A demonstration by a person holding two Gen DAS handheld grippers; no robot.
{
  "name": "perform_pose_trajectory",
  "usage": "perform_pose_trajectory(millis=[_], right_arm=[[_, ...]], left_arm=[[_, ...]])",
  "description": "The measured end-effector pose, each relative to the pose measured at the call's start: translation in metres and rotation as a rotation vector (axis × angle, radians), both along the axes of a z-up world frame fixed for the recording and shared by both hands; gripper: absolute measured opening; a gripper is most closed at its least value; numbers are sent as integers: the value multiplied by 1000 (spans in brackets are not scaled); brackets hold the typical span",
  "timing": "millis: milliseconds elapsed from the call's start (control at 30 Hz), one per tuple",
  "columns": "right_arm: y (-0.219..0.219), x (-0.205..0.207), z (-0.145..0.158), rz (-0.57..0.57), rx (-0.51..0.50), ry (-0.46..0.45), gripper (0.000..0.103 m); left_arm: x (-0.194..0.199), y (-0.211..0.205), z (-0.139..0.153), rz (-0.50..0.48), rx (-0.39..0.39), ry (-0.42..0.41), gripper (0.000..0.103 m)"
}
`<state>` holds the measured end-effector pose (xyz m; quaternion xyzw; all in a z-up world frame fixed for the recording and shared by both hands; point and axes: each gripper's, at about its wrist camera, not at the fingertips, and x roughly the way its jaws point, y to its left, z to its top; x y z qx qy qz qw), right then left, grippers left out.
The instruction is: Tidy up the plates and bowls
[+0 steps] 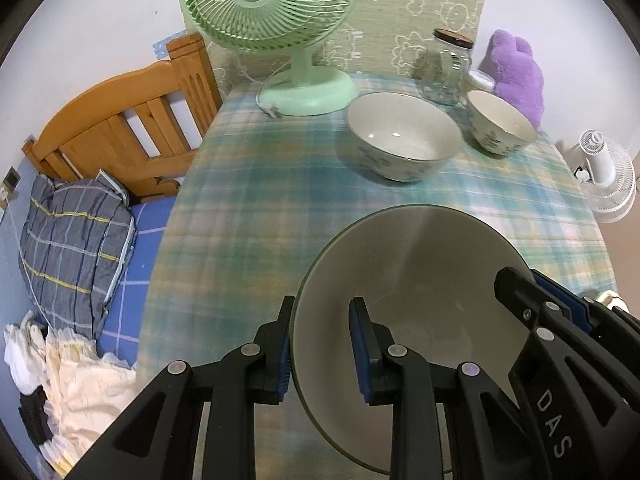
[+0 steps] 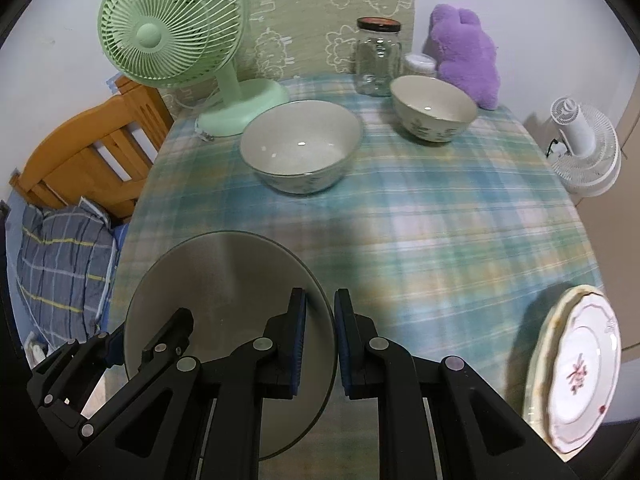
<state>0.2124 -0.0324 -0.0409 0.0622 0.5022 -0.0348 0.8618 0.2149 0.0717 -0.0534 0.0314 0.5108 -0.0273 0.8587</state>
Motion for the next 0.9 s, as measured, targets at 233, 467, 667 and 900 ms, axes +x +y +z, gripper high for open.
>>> perform_pose_trajectory(millis=[233,467,667,900], right_arm=[[-38,-25,5,11,3,5,18],[-69,-48,-1,12,-6,26,18],[-90,-62,-12,20,-7,51,18],[-103,-70,-25,24,-1,81,18]], left_arm=[[-25,-36,2,3,5,3,24],[-46,-66,-7,1,2,28,24],[-58,-83,-20,10,3,60,24],[-67,-95,-30,16,7,86,24]])
